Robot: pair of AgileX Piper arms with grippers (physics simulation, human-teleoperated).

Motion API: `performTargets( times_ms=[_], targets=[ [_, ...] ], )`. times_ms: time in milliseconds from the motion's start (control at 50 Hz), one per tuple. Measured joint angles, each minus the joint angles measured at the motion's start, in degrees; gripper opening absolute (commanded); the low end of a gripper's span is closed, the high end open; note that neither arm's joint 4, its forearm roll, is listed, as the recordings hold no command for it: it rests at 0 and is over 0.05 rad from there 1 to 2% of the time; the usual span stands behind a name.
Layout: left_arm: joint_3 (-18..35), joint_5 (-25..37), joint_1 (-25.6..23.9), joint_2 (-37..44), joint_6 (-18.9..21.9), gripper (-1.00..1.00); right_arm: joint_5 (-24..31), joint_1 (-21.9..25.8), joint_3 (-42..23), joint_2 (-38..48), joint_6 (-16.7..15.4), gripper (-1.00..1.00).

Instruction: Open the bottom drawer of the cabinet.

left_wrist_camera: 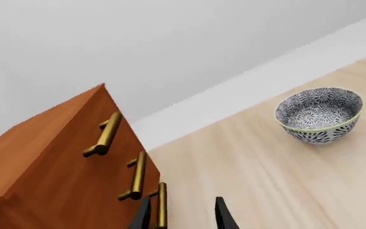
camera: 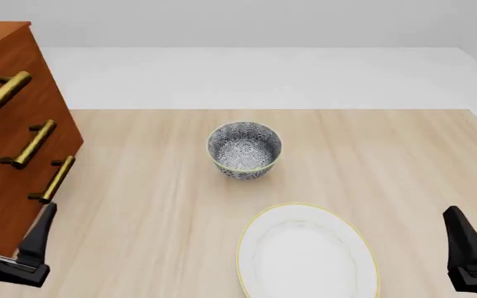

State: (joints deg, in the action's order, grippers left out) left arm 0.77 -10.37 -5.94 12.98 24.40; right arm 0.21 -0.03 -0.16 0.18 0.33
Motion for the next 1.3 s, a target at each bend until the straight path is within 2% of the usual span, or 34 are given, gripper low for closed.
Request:
performTargets(
  times_ms=[180,420,560,700,860,1060,1300],
  targets=[
    [-0.45,-13.50,1.36,14.72,7.93,1.00,-0.04,0.00,0.03,0.02,0.00,1.00],
    [-0.66,-41.34,2.49,44.44,19.27,1.00,-0.01,0.00,0.03,0.00,0.00,1.00],
    [-0.71,-50.49,2.85,55.08,25.08,1.00,0.00,0.00,0.03,0.00,-0.01,1.00],
    [-0.74,-55.03,4.42,60.95,31.45,1.00,-0.01,0.00,0.02,0.02,-0.01,1.00],
    [-0.74,-57.50,6.54,64.78,36.14,1.00,-0.07,0.00,0.03,0.08,-0.02,1.00],
    [-0.73,-58.78,8.10,67.43,39.14,1.00,-0.11,0.00,0.02,0.13,-0.02,1.00],
    [-0.34,-59.30,8.58,70.07,40.37,1.00,-0.09,0.00,0.02,0.11,-0.02,1.00]
  ],
)
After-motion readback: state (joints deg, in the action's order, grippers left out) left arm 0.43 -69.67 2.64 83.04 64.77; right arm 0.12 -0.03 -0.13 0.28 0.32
